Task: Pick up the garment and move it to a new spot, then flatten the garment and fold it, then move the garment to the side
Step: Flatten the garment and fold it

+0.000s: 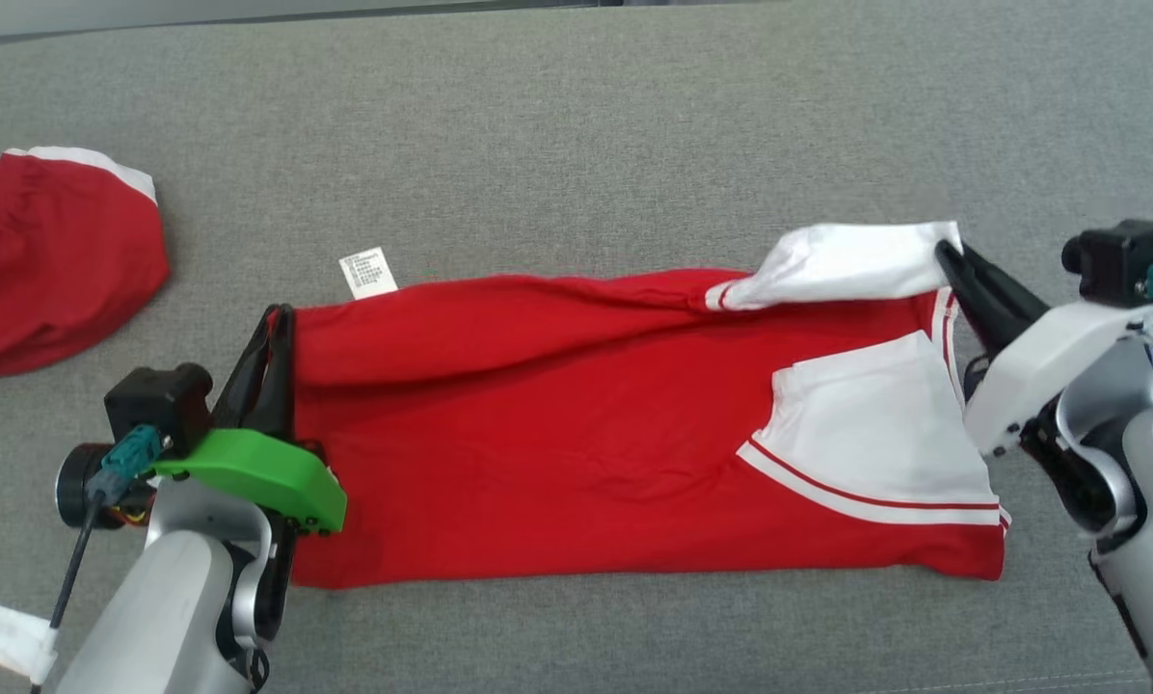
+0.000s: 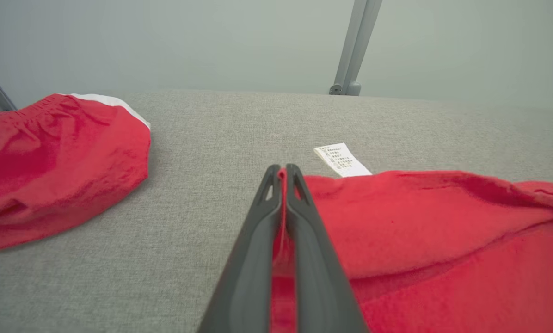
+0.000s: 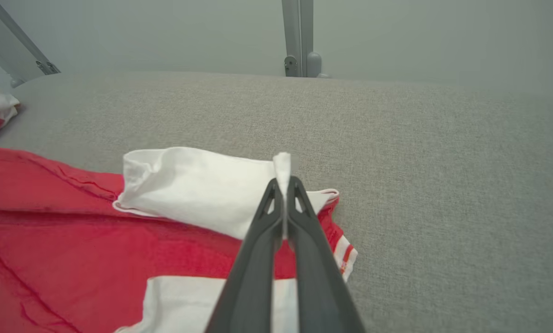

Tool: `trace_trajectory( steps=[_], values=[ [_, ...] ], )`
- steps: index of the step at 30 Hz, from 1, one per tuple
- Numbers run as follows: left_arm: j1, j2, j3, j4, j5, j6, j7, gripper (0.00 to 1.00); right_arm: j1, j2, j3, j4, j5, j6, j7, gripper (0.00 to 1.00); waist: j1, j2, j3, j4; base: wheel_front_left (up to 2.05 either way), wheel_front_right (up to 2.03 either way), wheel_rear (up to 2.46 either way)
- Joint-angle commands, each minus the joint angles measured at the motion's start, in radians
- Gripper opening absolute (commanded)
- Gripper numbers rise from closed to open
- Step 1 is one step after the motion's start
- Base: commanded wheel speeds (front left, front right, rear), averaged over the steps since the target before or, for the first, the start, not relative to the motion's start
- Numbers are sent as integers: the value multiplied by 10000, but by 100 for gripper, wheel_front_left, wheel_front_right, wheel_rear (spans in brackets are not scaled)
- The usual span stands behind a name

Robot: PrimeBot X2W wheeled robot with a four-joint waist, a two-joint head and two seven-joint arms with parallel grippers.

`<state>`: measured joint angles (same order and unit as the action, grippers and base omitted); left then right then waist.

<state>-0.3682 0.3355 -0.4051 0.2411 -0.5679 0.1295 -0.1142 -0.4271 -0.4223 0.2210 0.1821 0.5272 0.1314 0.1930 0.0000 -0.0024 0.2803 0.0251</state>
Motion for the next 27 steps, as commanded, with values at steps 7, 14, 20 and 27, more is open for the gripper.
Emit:
trace_trajectory(
  steps=[7, 14, 20, 27],
  values=[
    [1135, 8, 374, -210, -365, 415, -402, 0, 1833, 853, -781, -1433, -407, -14, 232, 0, 0, 24, -213, -224, 0, 0, 0],
    [1747, -170, 441, -117, -641, 441, -738, 0, 2781, 1492, -1297, -1932, -656, -14, 302, 0, 0, 24, -357, -271, 0, 0, 0],
    [2116, -359, 341, 142, -780, 349, -918, 29, 3260, 1812, -1405, -1823, -787, -14, 273, 0, 0, 24, -540, -307, 0, 0, 0],
    [2812, -518, 404, 348, -963, 329, -1128, 100, 3891, 2075, -1709, -1426, -1002, -12, -151, 100, 0, 24, -867, -377, 0, 0, 0]
  ],
)
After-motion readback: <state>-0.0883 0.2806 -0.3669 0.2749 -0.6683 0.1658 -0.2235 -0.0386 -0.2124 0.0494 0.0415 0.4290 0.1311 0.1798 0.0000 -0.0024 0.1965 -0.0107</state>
